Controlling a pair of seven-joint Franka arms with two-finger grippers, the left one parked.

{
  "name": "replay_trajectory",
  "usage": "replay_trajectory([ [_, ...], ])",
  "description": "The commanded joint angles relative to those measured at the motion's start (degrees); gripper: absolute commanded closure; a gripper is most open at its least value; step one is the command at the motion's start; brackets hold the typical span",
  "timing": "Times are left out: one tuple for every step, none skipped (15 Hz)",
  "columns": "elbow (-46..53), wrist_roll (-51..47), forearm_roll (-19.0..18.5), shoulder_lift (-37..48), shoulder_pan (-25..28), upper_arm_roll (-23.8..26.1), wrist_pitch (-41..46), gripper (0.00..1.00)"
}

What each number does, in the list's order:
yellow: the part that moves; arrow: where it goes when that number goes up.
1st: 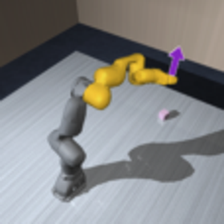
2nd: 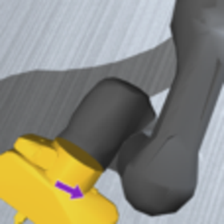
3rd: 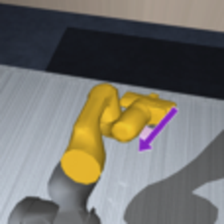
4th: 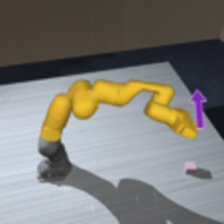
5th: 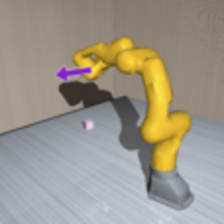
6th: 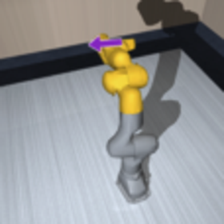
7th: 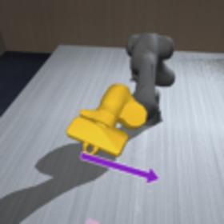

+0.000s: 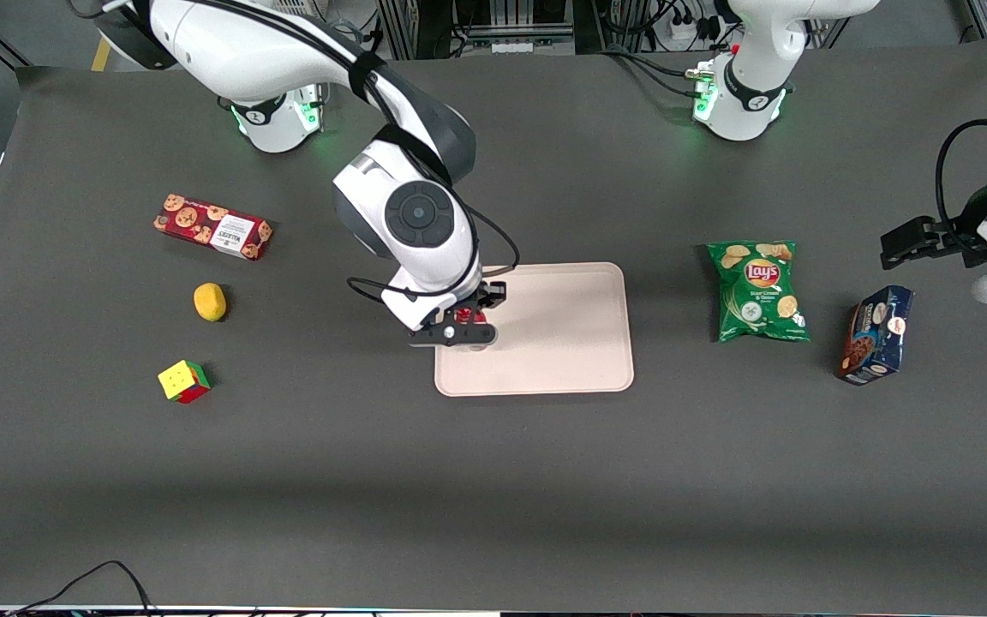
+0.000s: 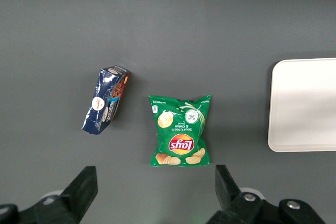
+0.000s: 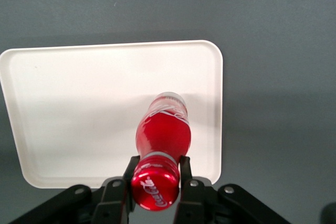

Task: Place coke bottle on tray
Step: 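Lower the bottle onto the tray and open the right gripper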

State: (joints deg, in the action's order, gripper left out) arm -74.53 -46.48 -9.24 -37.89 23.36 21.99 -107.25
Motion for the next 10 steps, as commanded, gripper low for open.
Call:
replay_trajectory([
  [-0.43, -1.68, -1.39, -0.78, 0.1, 0.08, -2.35, 1.0],
  [-1.23, -1.77, -1.39, -1.04, 0.1, -0.01, -3.22, 1.0],
  [-1.67, -1.77, -1.57, -1.39, -0.07, -0.1, -3.41, 1.0],
  [-1.93, -1.77, -2.35, -1.57, -0.07, -0.19, -3.41, 1.0],
  [-2.55, -1.77, -2.88, -1.74, -0.25, -0.19, -3.41, 1.0],
  [-2.9, -1.68, -2.97, -1.75, -0.33, -0.28, -3.41, 1.0],
  [-2.9, -1.68, -2.89, -1.75, -0.42, -0.28, -3.41, 1.0],
  [-2.9, -1.77, -2.89, -1.75, -0.42, -0.28, -3.41, 1.0],
  [-2.9, -1.77, -2.89, -1.75, -0.42, -0.28, -3.41, 1.0],
  [-2.9, -1.86, -2.89, -2.01, -0.42, -0.28, -3.58, 1.0],
])
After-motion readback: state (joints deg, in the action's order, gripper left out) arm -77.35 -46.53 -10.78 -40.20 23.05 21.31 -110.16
